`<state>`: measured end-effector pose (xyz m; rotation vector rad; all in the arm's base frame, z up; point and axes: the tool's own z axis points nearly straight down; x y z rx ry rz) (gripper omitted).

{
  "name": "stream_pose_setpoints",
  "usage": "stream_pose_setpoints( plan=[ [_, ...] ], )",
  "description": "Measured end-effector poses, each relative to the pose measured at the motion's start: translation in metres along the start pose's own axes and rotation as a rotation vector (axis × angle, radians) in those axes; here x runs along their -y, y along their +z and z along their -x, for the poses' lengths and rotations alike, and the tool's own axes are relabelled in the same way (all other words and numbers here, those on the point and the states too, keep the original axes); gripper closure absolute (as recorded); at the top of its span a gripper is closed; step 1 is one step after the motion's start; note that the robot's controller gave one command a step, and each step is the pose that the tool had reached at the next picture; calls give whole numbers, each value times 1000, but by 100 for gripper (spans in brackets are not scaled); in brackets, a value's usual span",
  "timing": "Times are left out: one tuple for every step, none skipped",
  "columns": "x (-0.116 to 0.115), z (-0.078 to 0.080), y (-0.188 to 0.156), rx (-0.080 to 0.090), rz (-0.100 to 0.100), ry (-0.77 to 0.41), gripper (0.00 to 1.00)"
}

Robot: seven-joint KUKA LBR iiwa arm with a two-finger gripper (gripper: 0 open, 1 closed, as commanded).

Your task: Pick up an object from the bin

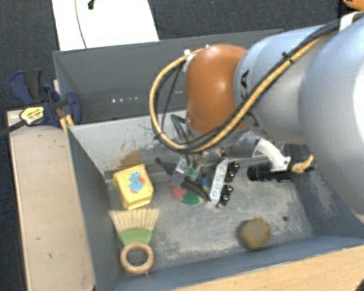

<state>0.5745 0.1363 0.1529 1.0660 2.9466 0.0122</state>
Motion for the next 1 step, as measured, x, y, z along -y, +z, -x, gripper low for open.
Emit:
stream_pose_setpoints(
  plan=[
    [0, 0, -4, 0, 0, 0, 100]
  ],
)
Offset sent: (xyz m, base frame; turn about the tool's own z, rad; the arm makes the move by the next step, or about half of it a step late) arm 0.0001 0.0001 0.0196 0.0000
